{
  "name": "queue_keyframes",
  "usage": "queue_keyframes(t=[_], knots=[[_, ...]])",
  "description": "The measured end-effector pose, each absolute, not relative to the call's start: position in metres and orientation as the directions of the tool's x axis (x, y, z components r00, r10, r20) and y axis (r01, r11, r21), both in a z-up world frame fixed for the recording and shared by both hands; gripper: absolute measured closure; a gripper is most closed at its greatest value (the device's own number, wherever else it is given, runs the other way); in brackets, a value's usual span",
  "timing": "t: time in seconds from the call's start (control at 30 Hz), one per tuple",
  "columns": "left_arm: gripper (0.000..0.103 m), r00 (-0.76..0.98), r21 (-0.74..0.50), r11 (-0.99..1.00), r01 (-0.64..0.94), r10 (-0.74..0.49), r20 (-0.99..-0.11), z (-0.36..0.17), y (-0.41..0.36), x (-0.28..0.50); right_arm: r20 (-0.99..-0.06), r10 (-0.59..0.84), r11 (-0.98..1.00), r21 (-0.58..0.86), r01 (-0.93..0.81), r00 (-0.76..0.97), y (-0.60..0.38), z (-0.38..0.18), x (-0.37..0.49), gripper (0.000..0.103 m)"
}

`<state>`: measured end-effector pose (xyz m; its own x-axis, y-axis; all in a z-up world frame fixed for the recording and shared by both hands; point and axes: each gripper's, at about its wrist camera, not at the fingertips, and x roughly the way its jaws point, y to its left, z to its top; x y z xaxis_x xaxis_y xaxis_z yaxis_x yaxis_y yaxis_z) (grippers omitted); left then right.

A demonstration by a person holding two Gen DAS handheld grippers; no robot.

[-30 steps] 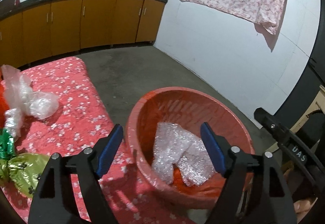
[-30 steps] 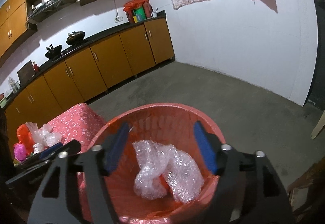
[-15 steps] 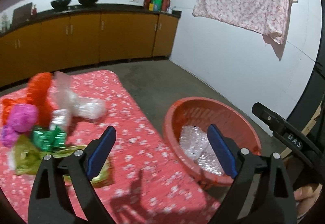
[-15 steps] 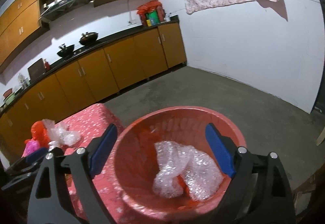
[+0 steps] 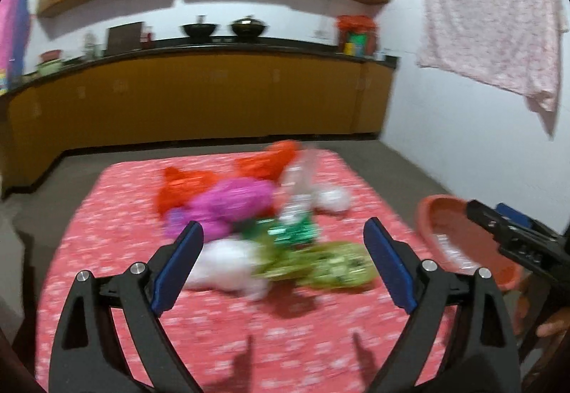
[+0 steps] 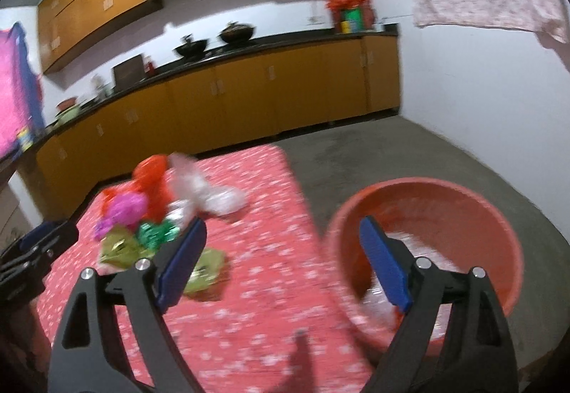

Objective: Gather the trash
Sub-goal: 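Move both grippers back over the remaining bags on the table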

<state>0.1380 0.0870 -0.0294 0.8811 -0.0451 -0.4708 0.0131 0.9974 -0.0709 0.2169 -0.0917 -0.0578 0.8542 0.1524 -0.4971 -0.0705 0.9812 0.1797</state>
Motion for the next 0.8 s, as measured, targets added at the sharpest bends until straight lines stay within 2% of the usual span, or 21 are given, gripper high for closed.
queue_keyframes(t=[0.2, 0.33, 0.4, 0.8], knots=[[0.012, 0.851, -0.051, 0.989, -0.135, 0.09, -0.517, -0.053, 0.138, 0.14, -0.564, 0.201, 0.979, 0.153, -0.138, 0.801, -0.042, -0.076, 0.227, 0.03], [0.012, 0.828, -0.064, 0.979, -0.192, 0.126, -0.546, -0.067, 0.163, 0.14, -0.604, 0.215, 0.976, 0.146, -0.159, 0.768, -0.021, -0.084, 0.238, 0.036], [0.012, 0.821, -0.071, 0.975, -0.209, 0.135, -0.555, -0.071, 0.17, 0.141, -0.607, 0.249, 0.969, 0.159, -0.191, 0.755, -0.011, -0.084, 0.237, 0.042], [0.012, 0.827, -0.084, 0.963, -0.257, 0.174, -0.534, -0.068, 0.201, 0.13, -0.579, 0.411, 0.902, 0.144, -0.408, 0.704, 0.046, -0.08, 0.221, 0.042]])
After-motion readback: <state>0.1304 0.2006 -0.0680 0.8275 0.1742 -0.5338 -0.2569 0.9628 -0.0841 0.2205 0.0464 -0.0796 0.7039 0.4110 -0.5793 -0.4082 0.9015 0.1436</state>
